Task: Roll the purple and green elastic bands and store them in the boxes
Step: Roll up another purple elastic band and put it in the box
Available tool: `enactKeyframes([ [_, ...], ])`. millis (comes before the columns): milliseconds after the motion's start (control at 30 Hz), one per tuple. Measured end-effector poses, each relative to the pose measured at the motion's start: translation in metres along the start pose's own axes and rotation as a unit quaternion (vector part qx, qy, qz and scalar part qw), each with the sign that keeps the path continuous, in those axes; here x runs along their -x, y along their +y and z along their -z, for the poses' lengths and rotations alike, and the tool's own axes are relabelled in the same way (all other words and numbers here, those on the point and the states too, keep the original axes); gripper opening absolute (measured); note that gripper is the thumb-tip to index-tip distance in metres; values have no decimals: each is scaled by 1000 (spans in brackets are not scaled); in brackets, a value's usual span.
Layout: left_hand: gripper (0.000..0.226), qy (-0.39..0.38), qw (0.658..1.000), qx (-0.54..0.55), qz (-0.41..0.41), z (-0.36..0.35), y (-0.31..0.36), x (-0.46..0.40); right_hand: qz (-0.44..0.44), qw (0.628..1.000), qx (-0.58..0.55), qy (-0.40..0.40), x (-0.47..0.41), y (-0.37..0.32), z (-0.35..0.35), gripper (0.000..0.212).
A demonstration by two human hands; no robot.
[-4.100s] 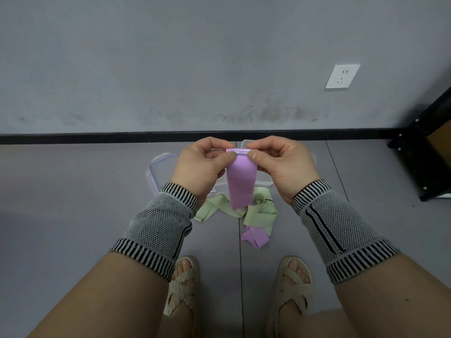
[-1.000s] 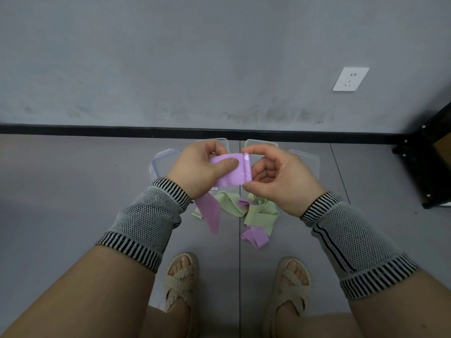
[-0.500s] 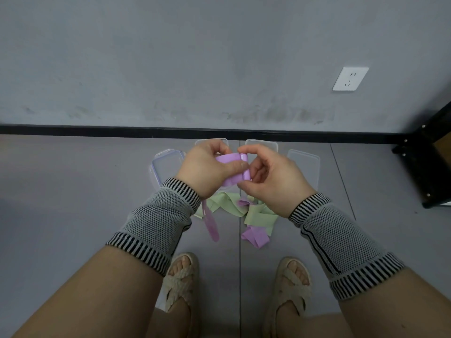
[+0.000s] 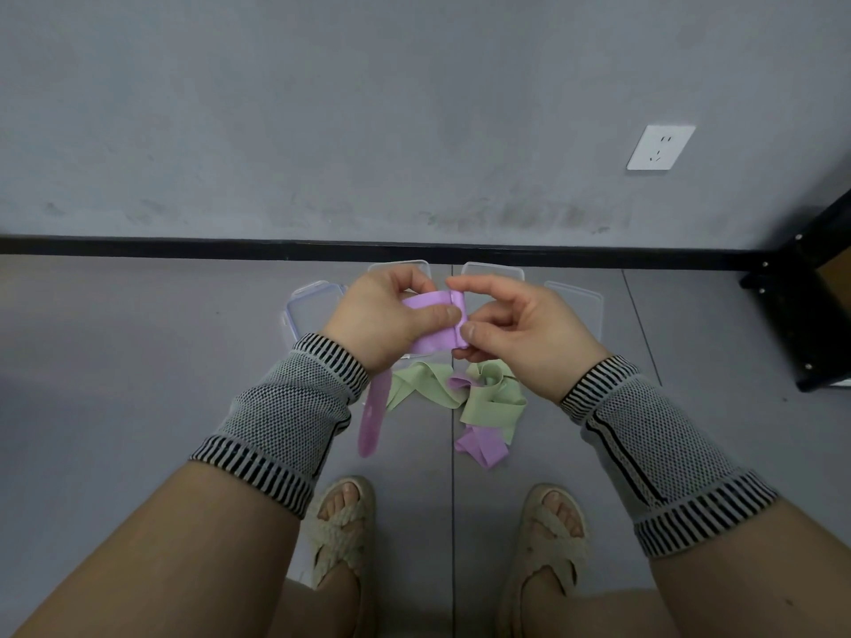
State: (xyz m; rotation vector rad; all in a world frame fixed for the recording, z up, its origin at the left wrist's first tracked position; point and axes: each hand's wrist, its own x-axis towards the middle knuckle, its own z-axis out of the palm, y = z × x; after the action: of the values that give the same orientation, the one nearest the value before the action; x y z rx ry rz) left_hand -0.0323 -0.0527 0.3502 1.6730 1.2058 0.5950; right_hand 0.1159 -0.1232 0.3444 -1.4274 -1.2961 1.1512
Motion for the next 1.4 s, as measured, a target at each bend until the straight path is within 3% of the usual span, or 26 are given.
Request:
enactKeyframes([
  [267,27,5,1000,23,17,-2,-1,-1,24,998,51,19,-3,5,-1,43],
  [400,16,-2,1000,14,18,-2,2,1,33,996,78,12,-4,3,-3,44],
  [500,14,-1,999,32,20,0,1,1,26,998,63,17,-3,2,-3,50],
  [933,11,-24,999,33,16,5,2,3,19,999,20,39,-4,7,3,38],
  [1033,8,-41,995,76,40,7,1,3,17,998,31,49,-4,6,3,35],
  [1300,20,6,998,60,6,-4,7,3,22,997,54,55,-4,4,-2,30],
  [1400,14,8,998,59,6,-4,7,1,22,997,51,60,-4,4,-4,30],
])
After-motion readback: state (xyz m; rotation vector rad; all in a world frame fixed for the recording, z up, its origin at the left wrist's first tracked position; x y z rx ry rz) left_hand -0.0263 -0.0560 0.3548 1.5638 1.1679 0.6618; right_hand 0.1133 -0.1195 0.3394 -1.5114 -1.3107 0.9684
